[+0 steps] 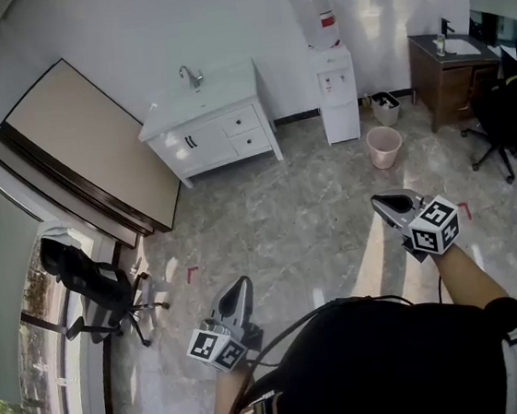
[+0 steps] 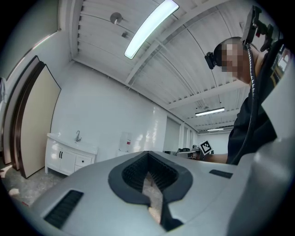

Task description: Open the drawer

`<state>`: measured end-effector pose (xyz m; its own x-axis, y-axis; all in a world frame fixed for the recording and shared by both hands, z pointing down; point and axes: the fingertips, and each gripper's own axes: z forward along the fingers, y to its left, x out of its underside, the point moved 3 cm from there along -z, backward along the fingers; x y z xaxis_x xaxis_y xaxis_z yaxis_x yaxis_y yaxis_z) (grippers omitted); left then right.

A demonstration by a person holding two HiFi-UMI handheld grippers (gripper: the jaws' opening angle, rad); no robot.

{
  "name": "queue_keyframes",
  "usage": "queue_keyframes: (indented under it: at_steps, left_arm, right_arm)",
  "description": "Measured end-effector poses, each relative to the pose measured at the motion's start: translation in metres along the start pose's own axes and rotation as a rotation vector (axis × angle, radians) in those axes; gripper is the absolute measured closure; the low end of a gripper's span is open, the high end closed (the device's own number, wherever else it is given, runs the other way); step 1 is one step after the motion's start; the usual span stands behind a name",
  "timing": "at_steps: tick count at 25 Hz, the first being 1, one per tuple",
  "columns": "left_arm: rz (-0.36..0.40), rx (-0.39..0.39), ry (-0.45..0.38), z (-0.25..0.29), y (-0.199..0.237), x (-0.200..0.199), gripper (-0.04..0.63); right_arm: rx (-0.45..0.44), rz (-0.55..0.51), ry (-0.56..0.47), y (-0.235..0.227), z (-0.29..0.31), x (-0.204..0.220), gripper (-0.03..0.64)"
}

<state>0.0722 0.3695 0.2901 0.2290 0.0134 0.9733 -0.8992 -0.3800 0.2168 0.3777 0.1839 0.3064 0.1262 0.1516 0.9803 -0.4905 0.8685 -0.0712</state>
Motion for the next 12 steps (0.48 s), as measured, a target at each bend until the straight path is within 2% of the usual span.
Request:
queue_keyframes:
  at_steps: [7, 12]
  left_arm:
    - [0.000, 0.041, -0.010, 0.002, 0.098, -0.043, 0.604]
    - [-0.002, 0.062, 0.011, 0.001, 0.167, -0.061, 0.604]
  right_arm:
    - [0.055, -0.002, -0.007, 0.019, 0.078, -0.036, 0.618]
    - [0.059, -0.006, -0.010, 0.039, 0.146, -0.051, 0.618]
